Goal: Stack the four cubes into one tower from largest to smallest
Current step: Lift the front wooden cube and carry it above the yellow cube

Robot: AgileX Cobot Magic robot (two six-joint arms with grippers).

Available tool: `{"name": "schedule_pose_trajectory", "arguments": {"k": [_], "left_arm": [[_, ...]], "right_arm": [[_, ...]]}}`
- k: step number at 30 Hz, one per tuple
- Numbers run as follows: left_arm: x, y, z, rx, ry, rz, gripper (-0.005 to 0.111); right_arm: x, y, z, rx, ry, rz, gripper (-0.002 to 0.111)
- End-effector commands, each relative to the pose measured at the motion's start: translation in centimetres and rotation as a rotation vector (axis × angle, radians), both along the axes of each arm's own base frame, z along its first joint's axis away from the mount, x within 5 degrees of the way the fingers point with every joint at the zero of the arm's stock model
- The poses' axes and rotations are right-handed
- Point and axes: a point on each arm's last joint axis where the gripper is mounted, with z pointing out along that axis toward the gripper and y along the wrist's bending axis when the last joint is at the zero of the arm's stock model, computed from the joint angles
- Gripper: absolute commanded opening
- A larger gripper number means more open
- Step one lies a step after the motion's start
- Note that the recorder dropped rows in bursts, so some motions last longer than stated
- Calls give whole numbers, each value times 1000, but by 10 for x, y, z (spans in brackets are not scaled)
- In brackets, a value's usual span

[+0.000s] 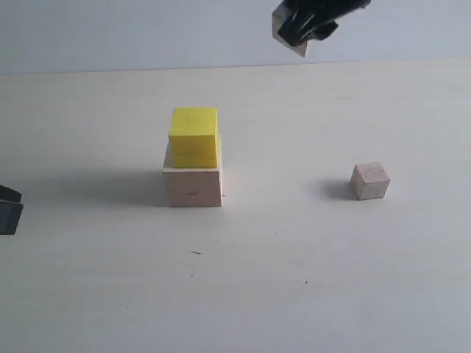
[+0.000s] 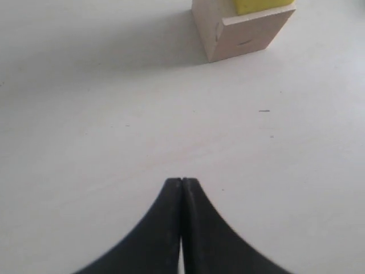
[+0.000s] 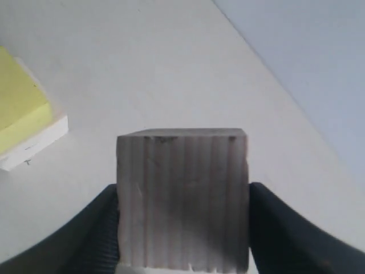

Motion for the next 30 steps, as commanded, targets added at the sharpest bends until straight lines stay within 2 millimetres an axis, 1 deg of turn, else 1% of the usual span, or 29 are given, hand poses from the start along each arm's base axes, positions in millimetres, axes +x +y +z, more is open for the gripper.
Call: {"name": "schedule_pose_trajectory", "arguments": {"k": [1,3,5,9,13,17,20,25,28,30], "left_arm": [[-4,-1,-2,-10,30,-29,1],[-5,-1,-2,-3,38,-32,1],[-5,0,-3,2,48,-31,1],[-7,1,-4,16,67,-29,1],[-7,1,-4,18,71,-28,1],[-7,1,-4,18,71,-28,1],[-7,1,-4,17,72,-28,1],[-7,1,-4,17,72,-28,1],[-7,1,-4,19,71,-32,1],[-7,1,-4,19,71,-32,1]], "right_arm": [[8,15,17,-64,-57,358,0],[9,24,18,-11,-44,436,0],[9,30,13,10,-20,492,0],[16,36,-11,-48,31,608,0],[25,40,-30,-81,51,655,0],[28,48,-41,-20,91,651,0],[25,49,-44,-5,121,688,0],[17,51,-38,-11,112,772,0],[18,53,-36,17,96,756,0],[21,54,-38,39,103,714,0]]}}
